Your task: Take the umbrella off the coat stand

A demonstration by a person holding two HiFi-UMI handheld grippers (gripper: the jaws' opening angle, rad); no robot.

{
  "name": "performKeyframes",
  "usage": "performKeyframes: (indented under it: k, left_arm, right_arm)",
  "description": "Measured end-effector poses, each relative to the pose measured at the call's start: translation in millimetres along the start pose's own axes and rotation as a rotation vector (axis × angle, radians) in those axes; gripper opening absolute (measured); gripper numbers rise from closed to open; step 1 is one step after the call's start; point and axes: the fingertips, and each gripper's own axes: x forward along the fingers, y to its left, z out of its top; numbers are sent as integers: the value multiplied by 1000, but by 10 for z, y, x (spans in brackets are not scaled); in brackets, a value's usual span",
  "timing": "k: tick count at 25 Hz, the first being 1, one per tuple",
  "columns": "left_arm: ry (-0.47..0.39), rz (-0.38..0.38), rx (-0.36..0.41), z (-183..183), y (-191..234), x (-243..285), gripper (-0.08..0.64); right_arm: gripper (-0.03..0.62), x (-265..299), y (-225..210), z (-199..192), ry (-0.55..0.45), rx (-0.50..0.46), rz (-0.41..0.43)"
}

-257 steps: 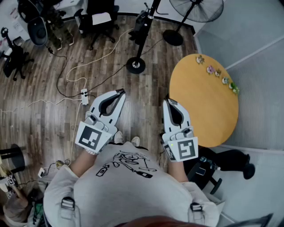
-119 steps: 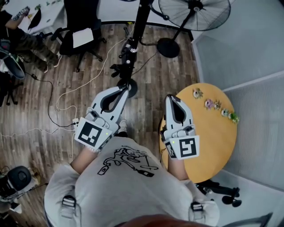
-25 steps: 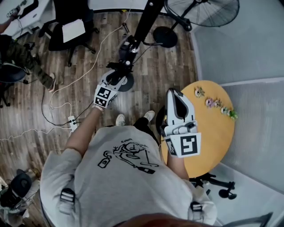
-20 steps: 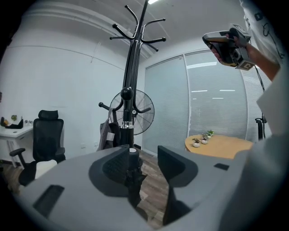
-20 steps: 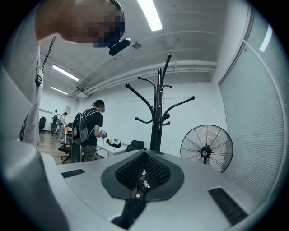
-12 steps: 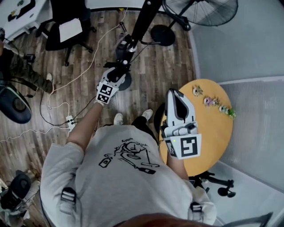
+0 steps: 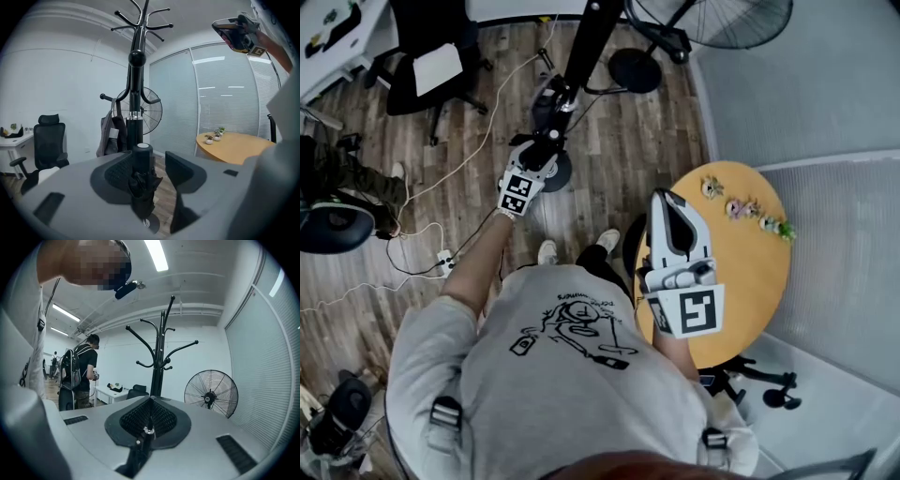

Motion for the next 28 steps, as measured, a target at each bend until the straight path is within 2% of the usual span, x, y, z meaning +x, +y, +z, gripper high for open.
performKeyframes:
  k: [18,28]
  left_arm:
    - [31,-10,8,-4,126,451,225]
    - [78,0,56,-64,117,552,212]
  right_arm:
    - [15,147,-148,-20,21,-15,-26]
    - [15,146,-203,-39,24,-16,-32]
